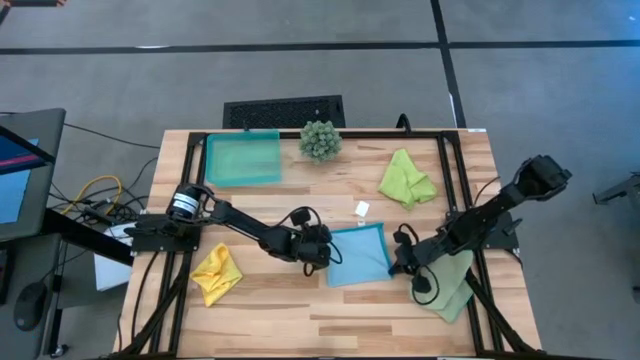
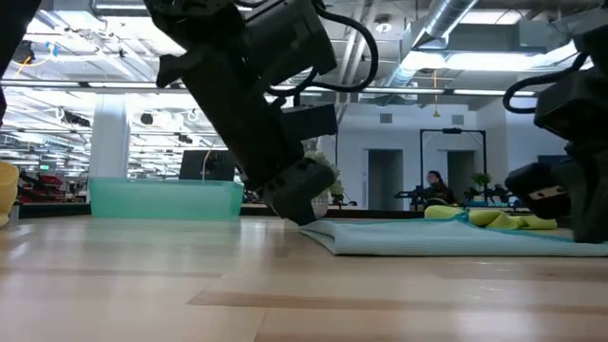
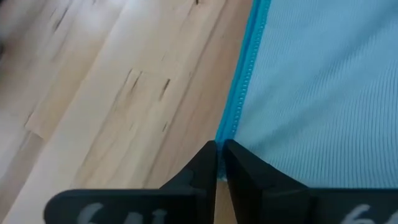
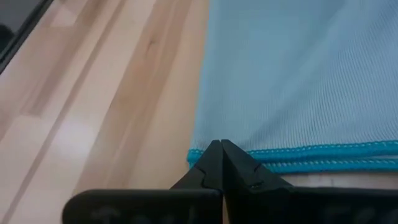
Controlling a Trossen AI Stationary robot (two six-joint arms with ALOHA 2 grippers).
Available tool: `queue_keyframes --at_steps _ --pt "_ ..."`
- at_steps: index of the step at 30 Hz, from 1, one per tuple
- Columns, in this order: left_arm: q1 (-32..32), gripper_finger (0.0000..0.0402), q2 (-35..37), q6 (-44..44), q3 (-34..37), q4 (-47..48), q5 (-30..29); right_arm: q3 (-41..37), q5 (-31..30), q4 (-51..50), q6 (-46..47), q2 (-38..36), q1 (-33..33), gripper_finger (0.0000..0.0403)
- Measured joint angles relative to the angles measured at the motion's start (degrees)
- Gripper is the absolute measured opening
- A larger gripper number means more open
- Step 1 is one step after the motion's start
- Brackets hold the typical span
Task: Fold microfiber towels
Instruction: Fold the blue microfiber cloth
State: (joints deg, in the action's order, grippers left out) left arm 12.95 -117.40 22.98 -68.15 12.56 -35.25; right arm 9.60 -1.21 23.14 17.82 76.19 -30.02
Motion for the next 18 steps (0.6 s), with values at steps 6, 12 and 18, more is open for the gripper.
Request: queue_keyframes --at_steps 6,12,18 --pt "1.5 0.0025 1.8 -2.5 -3.5 3.3 -1.2 2.3 -0.3 -2.9 -2.8 -7.3 -0.4 0.0011" --pt "2.8 0.0025 1.8 -4.2 -6.5 3.5 -1.2 6.6 -3.2 4.3 -6.8 -4.8 -5.5 0.0033" --pt "3.4 0.0025 1.8 -5.4 -6.7 2.7 0.9 11.3 -15.8 7.0 -13.2 6.4 -8.6 0.0103"
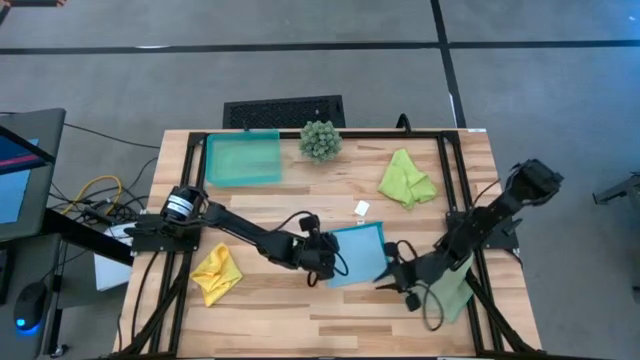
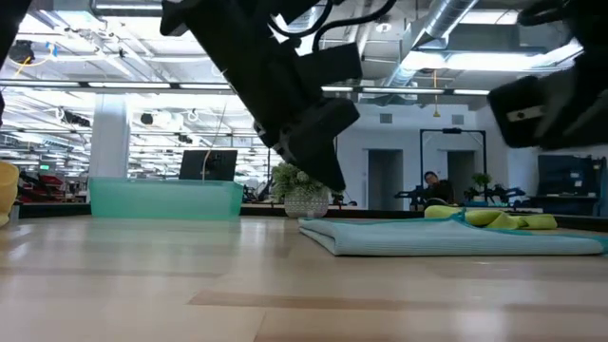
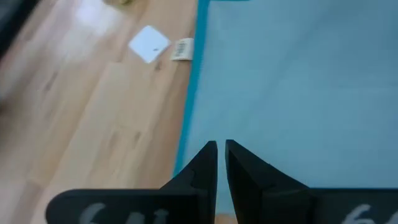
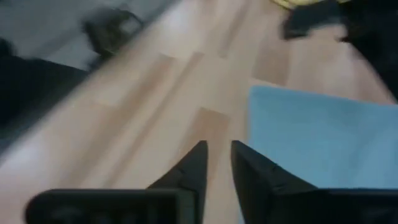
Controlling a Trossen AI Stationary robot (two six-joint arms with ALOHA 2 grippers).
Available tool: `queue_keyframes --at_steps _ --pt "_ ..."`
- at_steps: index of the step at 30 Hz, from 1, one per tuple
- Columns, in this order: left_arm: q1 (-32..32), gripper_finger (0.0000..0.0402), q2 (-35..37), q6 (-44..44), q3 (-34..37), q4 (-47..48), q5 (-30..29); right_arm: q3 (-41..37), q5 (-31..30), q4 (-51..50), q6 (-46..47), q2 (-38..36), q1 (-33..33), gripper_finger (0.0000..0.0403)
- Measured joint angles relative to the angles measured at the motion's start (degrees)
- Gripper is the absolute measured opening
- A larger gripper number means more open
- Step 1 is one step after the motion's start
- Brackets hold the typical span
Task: Fold microfiber towels
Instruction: Fold the blue microfiber cloth
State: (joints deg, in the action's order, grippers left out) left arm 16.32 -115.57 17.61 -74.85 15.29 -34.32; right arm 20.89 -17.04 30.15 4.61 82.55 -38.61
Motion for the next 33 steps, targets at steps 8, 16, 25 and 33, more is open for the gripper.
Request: queue_keyframes --at_steps 8,16,25,33 --pt "-0.6 0.0025 -2.2 -0.7 0.1 -2.6 2.8 6.8 -4.3 -0.3 -3.9 12.9 3.5 0.0186" --pt "-2.0 0.0025 -4.3 0.6 0.0 -1.5 3.8 9.3 -3.9 0.3 -7.6 19.7 4.6 0.0176" --pt "-1.6 0.0025 -3.6 0.6 -0.8 -2.7 3.1 9.4 -0.7 -0.5 -7.1 19.9 4.7 0.0057" --pt "-2.9 0.0025 -4.8 -1.2 -1.0 -5.7 9.3 9.1 5.8 -3.7 -3.7 16.1 2.9 0.0016"
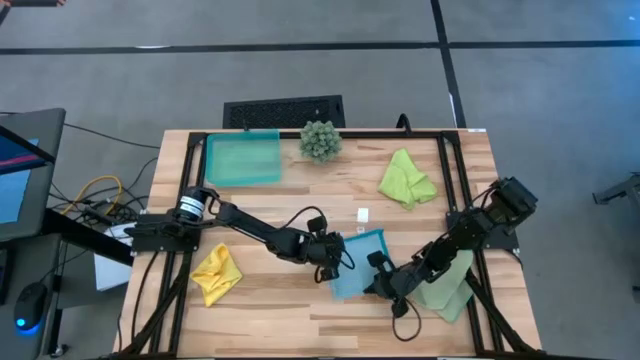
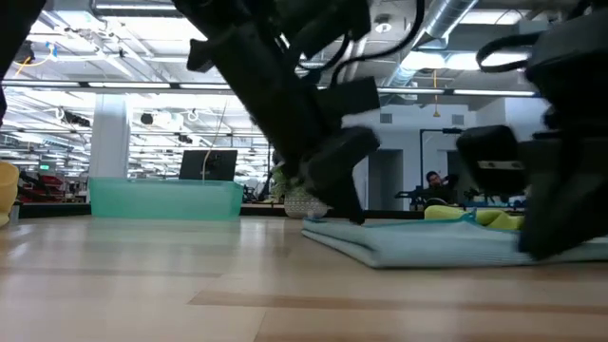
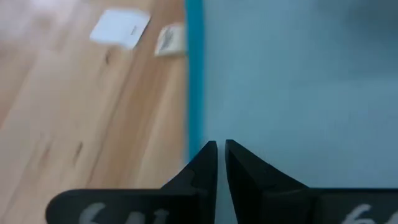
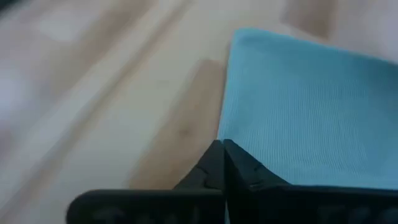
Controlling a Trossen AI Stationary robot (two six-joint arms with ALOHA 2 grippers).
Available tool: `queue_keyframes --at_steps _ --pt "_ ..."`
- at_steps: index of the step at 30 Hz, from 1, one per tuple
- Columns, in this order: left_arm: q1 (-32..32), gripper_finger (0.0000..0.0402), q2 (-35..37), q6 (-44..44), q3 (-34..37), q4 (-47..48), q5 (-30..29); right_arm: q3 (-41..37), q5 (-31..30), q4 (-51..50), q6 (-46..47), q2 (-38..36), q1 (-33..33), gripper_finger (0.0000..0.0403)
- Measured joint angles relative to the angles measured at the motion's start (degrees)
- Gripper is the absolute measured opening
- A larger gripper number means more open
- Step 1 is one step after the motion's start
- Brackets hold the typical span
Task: Fold microfiber towels
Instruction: Fold the blue microfiber cloth
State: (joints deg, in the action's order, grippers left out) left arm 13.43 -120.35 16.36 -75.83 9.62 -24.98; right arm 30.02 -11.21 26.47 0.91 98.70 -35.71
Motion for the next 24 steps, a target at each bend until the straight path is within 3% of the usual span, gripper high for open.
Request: queue_keyframes --at_steps 8,15,24 --pt "-0.3 0.0025 -3.1 -6.2 -0.5 -4.1 3.6 -0.1 2.5 -3.2 4.7 -5.4 -2.5 0.0015" --pt "0.8 0.0025 -1.4 -9.3 -0.1 -6.3 8.1 0.0 10.3 -2.6 7.2 -7.0 -1.1 0.0007" --pt "1.2 0.0025 -1.6 -9.4 -0.1 -5.9 10.8 1.6 14.4 1.6 7.5 1.7 1.3 0.0015"
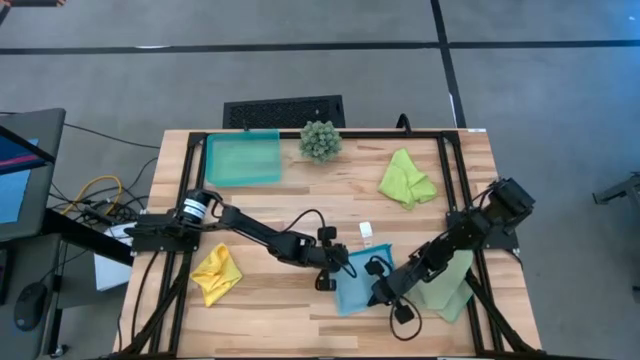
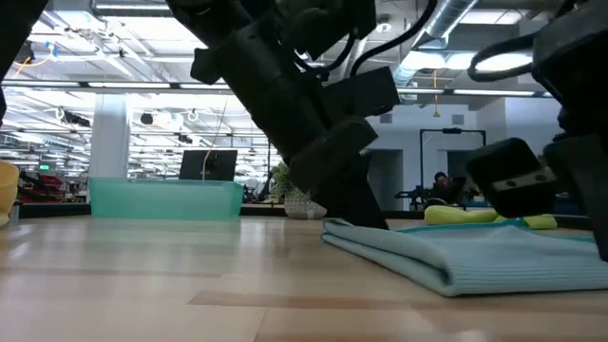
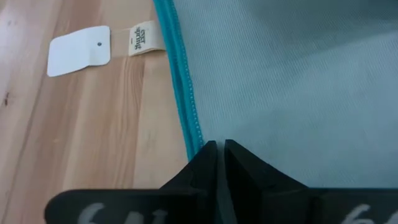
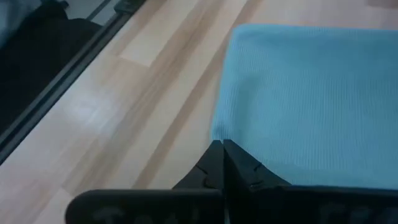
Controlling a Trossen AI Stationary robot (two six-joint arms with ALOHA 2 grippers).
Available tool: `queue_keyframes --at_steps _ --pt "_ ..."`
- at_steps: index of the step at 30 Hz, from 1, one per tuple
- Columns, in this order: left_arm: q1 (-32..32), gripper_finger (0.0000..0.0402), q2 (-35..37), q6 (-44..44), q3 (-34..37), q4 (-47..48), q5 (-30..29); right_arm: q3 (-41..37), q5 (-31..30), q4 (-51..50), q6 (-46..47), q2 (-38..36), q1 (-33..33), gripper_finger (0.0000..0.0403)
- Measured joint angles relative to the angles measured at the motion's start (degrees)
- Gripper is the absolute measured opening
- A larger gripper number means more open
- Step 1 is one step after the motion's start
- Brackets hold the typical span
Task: Fold microfiber towels
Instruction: Fold the blue microfiber cloth
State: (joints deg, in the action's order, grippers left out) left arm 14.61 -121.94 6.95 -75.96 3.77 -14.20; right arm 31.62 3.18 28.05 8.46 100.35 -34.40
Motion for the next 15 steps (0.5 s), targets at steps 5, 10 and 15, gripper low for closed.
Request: queue_keyframes --at_steps 5,10,15 --pt "1.9 0.0025 1.9 -1.1 -0.7 1.2 -2.3 3.0 0.0 -0.8 -2.7 2.1 -0.2 0.0046" --pt "5.4 0.0025 2.2 -6.5 -5.4 5.7 -9.1 6.5 -0.1 -10.9 -2.9 -1.5 -1.4 0.0121" --pt "10.5 0.0031 2.3 -10.9 -8.4 5.1 -10.1 9.7 -4.1 -27.6 2.4 -7.5 -4.5 0.0172"
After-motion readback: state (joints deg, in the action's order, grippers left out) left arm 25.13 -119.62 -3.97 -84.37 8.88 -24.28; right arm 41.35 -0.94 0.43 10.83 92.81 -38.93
